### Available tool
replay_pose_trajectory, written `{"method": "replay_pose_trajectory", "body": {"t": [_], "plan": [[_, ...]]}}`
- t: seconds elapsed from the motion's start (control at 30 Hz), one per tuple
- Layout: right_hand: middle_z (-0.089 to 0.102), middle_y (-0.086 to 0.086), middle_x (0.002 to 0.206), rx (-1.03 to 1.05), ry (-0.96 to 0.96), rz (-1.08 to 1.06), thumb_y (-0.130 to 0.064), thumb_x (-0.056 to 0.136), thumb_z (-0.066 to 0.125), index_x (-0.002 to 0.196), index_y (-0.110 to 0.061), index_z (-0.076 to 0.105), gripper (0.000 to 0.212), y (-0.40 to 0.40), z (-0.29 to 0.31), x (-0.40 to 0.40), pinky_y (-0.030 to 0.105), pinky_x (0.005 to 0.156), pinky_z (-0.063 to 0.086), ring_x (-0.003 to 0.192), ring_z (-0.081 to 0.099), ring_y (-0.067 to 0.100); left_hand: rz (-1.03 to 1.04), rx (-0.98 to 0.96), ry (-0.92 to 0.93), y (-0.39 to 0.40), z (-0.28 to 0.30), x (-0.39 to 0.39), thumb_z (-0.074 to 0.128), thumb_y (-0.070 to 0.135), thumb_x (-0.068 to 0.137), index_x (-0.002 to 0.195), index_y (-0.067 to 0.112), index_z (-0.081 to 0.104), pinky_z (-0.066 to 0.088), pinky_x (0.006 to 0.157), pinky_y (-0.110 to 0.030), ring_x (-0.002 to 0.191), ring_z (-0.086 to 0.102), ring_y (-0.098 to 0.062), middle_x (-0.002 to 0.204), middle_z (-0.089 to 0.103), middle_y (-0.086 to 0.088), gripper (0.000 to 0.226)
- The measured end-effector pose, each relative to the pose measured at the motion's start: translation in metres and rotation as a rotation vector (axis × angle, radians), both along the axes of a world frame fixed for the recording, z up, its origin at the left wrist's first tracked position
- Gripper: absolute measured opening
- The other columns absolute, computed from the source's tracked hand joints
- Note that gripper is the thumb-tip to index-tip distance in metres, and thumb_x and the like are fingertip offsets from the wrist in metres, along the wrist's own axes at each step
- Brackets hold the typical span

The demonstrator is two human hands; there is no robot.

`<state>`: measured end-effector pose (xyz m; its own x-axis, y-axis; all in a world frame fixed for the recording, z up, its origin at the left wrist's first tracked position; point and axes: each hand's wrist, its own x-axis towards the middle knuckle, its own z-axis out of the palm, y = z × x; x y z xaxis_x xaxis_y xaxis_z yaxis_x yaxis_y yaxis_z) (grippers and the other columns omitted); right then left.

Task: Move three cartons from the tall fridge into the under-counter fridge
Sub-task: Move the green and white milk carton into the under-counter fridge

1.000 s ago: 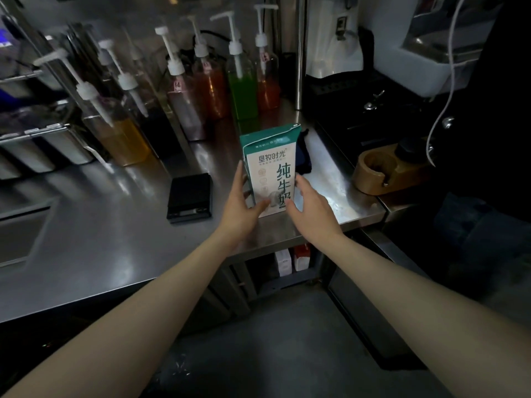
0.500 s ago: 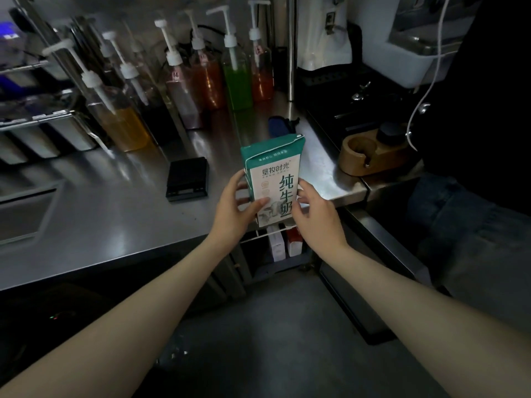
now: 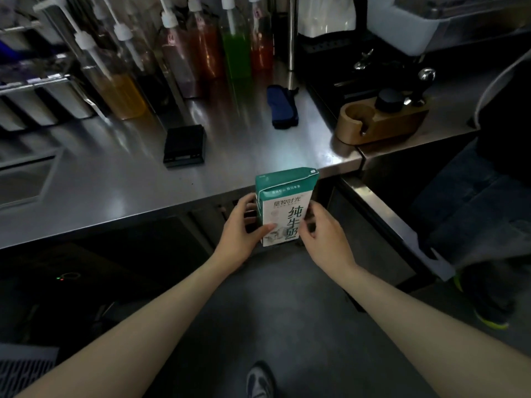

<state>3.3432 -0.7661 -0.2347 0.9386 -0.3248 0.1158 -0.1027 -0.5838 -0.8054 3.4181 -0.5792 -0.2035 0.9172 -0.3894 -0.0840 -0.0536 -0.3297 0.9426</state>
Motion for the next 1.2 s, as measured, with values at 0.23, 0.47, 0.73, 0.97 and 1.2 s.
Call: {"method": "replay_pose_trajectory", "body": {"t": [0.23,0.47,0.73,0.97,1.2], "plan": [[0.063,-0.009,0.118,-0.022,0.093,0.019,-0.026,0.1,0.057,0.126,-0.025,0.057,0.027,0.004,-0.055,0.003,0.041,0.078,0.06,0.098,0.062,0.004,-0.001,0.013,0.08,0.004,-0.061,0.003,0.08,0.007,0.086,0.146,0.021,0.045,0.059,0.097,-0.052,0.122,0.066,-0.021,0.136,0.061,-0.004,0.071],[0.065,-0.007,0.115,0.003,0.146,-0.011,-0.023,0.1,0.057,0.122,-0.022,0.06,0.022,0.014,-0.11,0.025,0.036,0.078,0.058,0.097,0.063,0.004,0.001,0.074,0.084,0.01,-0.12,0.032,0.084,0.011,0.083,0.142,0.024,0.046,0.057,0.103,-0.041,0.124,0.063,-0.011,0.136,0.063,0.002,0.072],[0.071,-0.001,0.11,0.041,0.183,-0.049,-0.017,0.099,0.061,0.113,-0.015,0.064,0.014,0.025,-0.162,0.057,0.026,0.074,0.048,0.093,0.063,0.008,0.023,0.065,0.11,0.016,-0.184,0.064,0.085,0.008,0.082,0.133,0.032,0.045,0.056,0.094,-0.02,0.118,0.063,-0.004,0.128,0.065,0.007,0.068],[0.07,0.003,0.122,0.059,0.259,-0.039,-0.019,0.101,0.057,0.123,-0.013,0.059,0.023,0.016,-0.22,0.091,0.046,0.086,0.059,0.108,0.068,0.02,0.054,0.093,0.091,0.004,-0.243,0.089,0.084,0.006,0.082,0.139,0.017,0.047,0.055,0.105,-0.043,0.125,0.064,-0.019,0.132,0.066,-0.005,0.069],[0.074,0.007,0.107,0.011,0.242,-0.025,-0.016,0.098,0.058,0.113,-0.009,0.064,0.017,0.005,-0.302,0.128,0.047,0.08,0.059,0.098,0.071,0.026,0.16,0.061,0.108,-0.009,-0.337,0.103,0.083,-0.005,0.079,0.121,0.027,0.046,0.058,0.082,-0.015,0.102,0.067,0.004,0.114,0.063,0.014,0.065]]}}
